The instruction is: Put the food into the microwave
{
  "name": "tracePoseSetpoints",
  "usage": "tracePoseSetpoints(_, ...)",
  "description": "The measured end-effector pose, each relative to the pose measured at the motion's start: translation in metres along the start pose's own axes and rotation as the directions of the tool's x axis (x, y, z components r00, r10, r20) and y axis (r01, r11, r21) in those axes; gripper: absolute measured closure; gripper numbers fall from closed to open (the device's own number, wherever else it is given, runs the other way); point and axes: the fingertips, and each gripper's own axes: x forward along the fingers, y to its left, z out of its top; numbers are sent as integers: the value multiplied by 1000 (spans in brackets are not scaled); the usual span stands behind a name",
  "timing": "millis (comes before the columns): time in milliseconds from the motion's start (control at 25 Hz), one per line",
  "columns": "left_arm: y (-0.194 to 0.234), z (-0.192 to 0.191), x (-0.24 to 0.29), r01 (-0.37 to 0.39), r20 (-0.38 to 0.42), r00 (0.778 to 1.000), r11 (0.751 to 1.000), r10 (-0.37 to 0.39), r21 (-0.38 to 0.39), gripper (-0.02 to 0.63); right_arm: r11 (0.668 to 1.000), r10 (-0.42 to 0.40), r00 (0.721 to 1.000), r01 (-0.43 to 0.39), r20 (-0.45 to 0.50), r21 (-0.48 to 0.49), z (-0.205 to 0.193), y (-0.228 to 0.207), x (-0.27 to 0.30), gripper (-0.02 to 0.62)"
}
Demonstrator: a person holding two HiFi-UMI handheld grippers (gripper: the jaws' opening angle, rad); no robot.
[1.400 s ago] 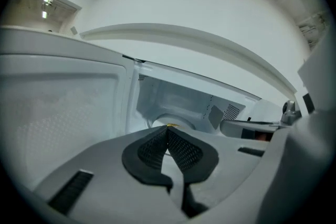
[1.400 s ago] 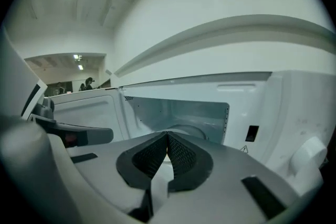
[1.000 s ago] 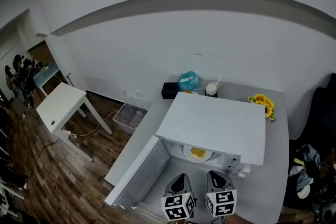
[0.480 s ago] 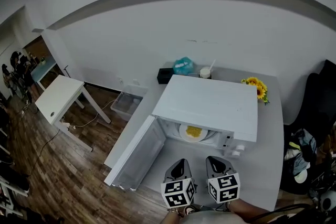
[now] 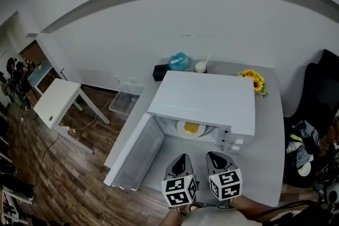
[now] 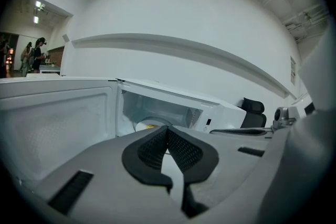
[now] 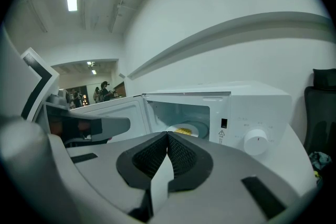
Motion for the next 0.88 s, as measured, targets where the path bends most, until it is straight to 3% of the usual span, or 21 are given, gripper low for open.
tracePoseSetpoints(280, 3, 0, -3, -9, -2, 1000, 1000, 9, 5, 603, 1000, 2, 1000, -2, -3, 4, -1, 3, 0, 578)
tracePoseSetpoints(480, 8, 0, -7, -23, -1, 1000, 1000, 23, -2, 603, 998, -12, 1000, 11, -25, -58, -1, 5, -2, 580)
tracePoseSetpoints(880, 8, -6, -11, -28, -14, 1000, 1000, 28, -8, 603, 999, -21, 999, 21, -27, -24, -4, 2, -6, 581)
